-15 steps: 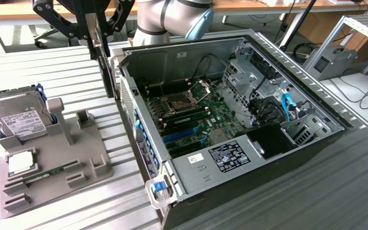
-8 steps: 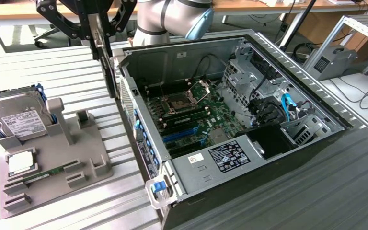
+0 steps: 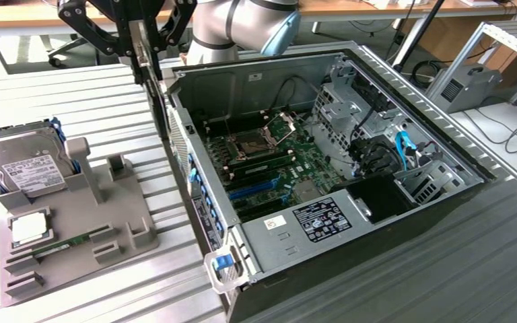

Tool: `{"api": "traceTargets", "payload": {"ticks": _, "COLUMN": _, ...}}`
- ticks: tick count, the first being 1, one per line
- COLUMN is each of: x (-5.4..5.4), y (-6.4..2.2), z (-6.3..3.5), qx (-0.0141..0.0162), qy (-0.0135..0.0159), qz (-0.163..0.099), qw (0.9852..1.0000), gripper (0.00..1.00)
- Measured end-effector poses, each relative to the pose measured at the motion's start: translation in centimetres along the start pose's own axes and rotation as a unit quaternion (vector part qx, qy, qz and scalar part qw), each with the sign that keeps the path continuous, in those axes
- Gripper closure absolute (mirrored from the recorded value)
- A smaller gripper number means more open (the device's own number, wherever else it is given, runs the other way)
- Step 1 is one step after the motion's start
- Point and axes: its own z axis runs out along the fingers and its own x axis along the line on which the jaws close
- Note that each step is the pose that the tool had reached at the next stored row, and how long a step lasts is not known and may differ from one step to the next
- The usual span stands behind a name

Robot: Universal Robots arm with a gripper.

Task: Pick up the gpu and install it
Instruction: 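Pick up the gpu and move the gpu toward the slot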

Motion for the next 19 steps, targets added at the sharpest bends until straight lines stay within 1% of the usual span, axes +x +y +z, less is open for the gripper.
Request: {"api": "traceTargets", "payload": {"ticks": 19, "x": -1.3, "y": 0.02, "z": 0.21, "qx": 0.0, "qy": 0.0, "qz": 0.0, "qw": 1.0, "gripper": 0.74}}
